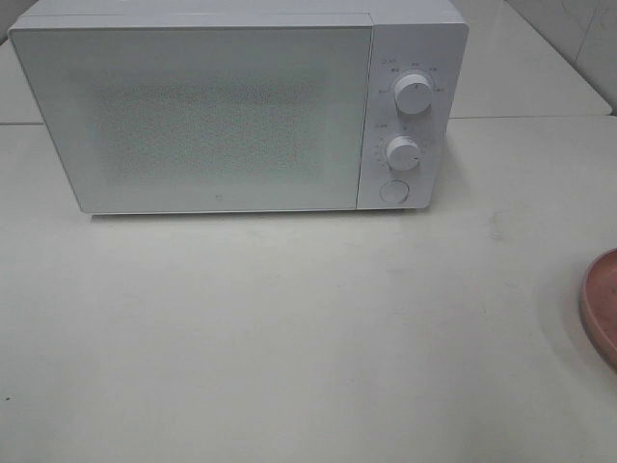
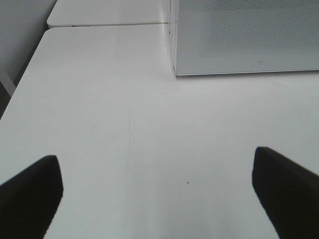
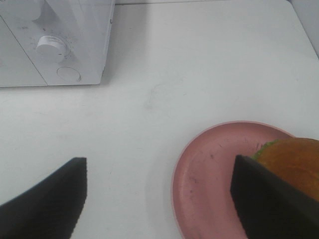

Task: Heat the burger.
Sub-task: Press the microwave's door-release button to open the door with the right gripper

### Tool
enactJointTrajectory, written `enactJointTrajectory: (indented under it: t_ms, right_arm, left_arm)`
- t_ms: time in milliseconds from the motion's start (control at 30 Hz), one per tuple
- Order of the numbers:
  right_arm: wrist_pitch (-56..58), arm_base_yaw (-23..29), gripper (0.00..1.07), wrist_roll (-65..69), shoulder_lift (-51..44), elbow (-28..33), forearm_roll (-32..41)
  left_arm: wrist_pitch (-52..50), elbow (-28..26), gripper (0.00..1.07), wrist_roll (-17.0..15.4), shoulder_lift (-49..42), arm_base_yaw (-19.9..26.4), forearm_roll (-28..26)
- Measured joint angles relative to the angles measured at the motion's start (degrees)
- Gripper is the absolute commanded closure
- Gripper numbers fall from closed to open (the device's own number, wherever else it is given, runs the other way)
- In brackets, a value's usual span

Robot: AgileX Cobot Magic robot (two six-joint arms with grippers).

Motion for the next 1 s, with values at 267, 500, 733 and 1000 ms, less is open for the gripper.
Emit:
enactJointTrajectory:
  t_ms: [267, 500, 733, 1000]
  right_arm:
    - [-7.4, 0.0, 0.31, 0.0, 8.3, 0.0, 0.0]
    - [-17.3, 0.0, 0.31, 0.0, 16.3, 0.0, 0.1]
    - [-26.0, 0.0, 0.31, 0.0, 22.1, 0.0, 0.1]
    - [-36.2, 0.0, 0.32, 0.0, 29.4, 0.0, 0.1]
  left_arm:
    - [0.0, 0.0, 0.09, 0.0, 0.0, 0.0, 0.0]
    - [0.0, 0.0, 0.09, 0.0, 0.0, 0.0, 0.0]
    - [0.0, 0.0, 0.09, 0.0, 0.0, 0.0, 0.0]
    - [0.0, 0.0, 0.09, 0.0, 0.0, 0.0, 0.0]
